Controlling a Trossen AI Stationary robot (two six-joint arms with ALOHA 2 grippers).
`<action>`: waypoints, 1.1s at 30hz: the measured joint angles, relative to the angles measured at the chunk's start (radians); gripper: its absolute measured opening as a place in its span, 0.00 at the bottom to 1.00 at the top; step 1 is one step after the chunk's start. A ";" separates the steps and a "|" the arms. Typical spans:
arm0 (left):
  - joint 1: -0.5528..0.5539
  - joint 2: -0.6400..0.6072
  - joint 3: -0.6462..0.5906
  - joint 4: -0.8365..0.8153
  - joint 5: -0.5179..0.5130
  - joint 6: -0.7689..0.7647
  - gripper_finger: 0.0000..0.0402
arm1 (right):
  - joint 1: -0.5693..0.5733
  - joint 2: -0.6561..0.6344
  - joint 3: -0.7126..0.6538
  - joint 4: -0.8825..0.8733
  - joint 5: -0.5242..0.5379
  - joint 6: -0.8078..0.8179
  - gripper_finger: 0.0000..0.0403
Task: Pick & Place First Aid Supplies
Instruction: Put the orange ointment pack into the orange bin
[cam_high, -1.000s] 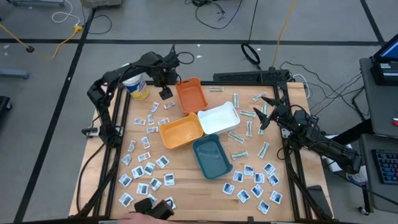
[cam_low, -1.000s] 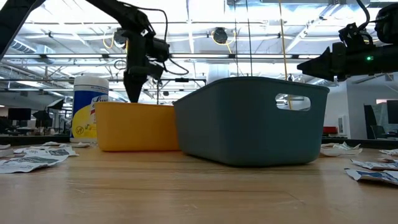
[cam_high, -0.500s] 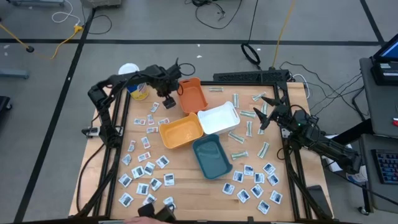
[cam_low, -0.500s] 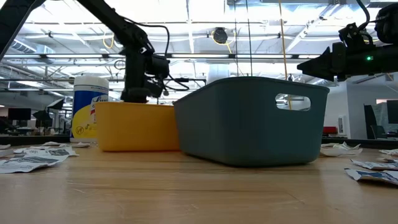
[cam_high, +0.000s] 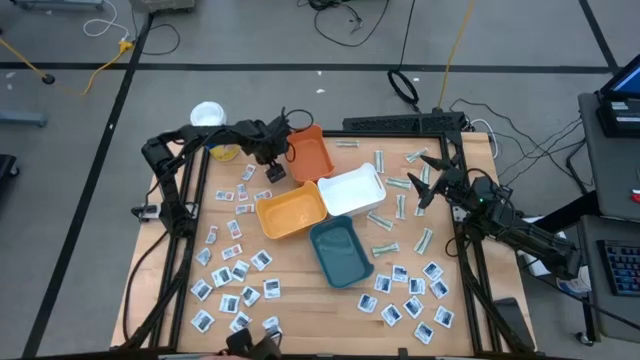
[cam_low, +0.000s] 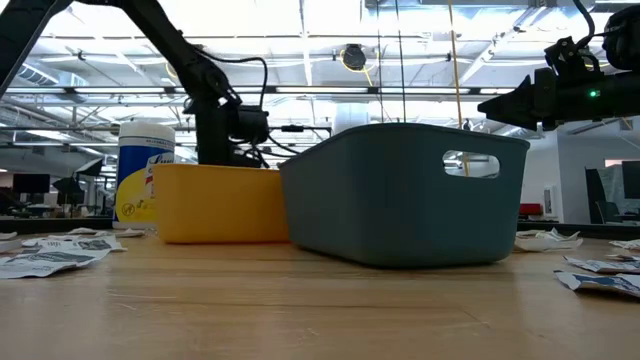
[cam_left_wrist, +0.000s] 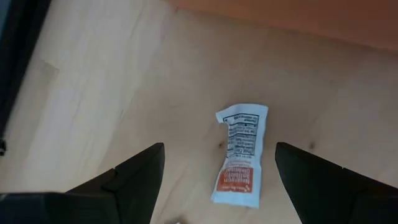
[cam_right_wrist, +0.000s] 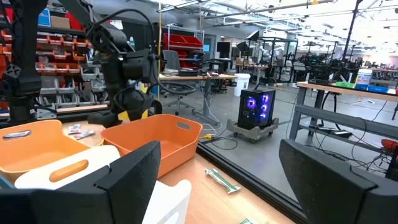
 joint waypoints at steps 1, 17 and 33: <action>0.000 0.000 -0.013 0.021 0.000 -0.001 0.77 | 0.000 0.000 0.000 0.000 0.000 0.000 0.80; 0.001 -0.005 -0.067 0.100 0.048 0.019 0.64 | 0.000 0.000 0.000 0.000 0.000 0.000 0.80; 0.000 -0.034 -0.074 0.089 0.035 -0.006 0.04 | 0.000 0.000 0.000 0.000 0.000 0.000 0.80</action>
